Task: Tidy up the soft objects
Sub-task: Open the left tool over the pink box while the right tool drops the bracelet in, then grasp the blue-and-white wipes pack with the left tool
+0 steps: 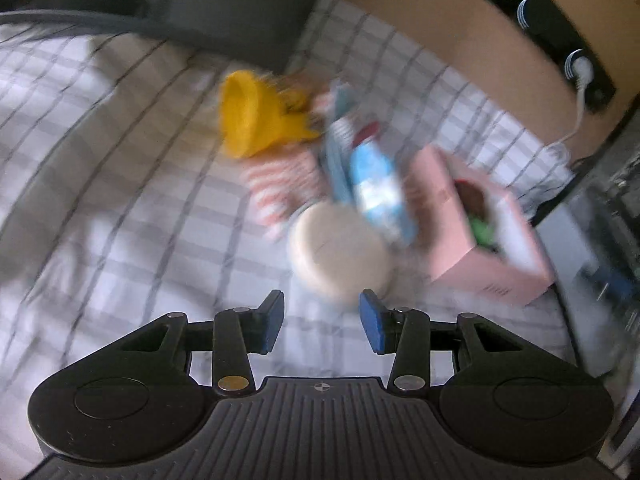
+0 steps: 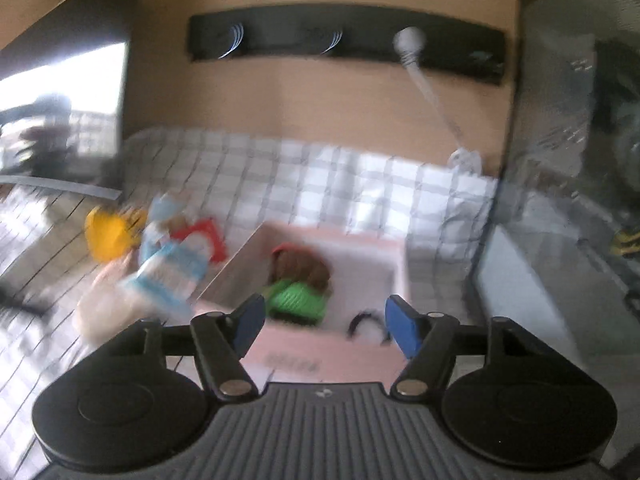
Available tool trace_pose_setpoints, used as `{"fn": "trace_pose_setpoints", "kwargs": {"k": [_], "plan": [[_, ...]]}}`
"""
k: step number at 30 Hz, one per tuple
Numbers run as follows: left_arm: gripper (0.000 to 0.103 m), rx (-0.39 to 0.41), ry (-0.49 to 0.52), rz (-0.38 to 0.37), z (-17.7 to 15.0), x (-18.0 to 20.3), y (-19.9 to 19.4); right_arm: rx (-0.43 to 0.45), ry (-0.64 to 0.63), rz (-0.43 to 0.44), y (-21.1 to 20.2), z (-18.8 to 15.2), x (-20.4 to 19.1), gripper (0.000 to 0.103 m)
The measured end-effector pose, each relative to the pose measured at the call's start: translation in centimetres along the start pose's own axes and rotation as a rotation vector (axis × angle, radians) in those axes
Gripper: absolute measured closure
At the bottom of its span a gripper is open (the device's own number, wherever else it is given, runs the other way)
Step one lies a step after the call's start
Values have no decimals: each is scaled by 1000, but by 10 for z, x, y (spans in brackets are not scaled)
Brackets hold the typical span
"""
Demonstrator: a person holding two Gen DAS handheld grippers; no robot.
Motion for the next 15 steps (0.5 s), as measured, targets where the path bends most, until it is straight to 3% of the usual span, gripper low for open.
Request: {"fn": "trace_pose_setpoints", "kwargs": {"k": [3,6,12,15], "plan": [[58,12,4,-67,31,20,13,-39,-40,46,-5,-11,-21,36],[58,14,36,-68,58,41,33,-48,-87,58,-9,-20,-39,36],[58,-76,101,60,86,73,98,-98,-60,76,-19,-38,-50,36],[48,-123,143,93,84,79,132,-119,-59,36,-26,-50,-48,36]]}}
Point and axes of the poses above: each gripper's, at about its wrist camera, not at the fingertips, and y roughly the way its jaws point, x to its right, z to its top, the point moved 4 cm from there along y, roughly the way its jaws point, and after that the axes turned 6 degrees about z, right-handed, at the moved point
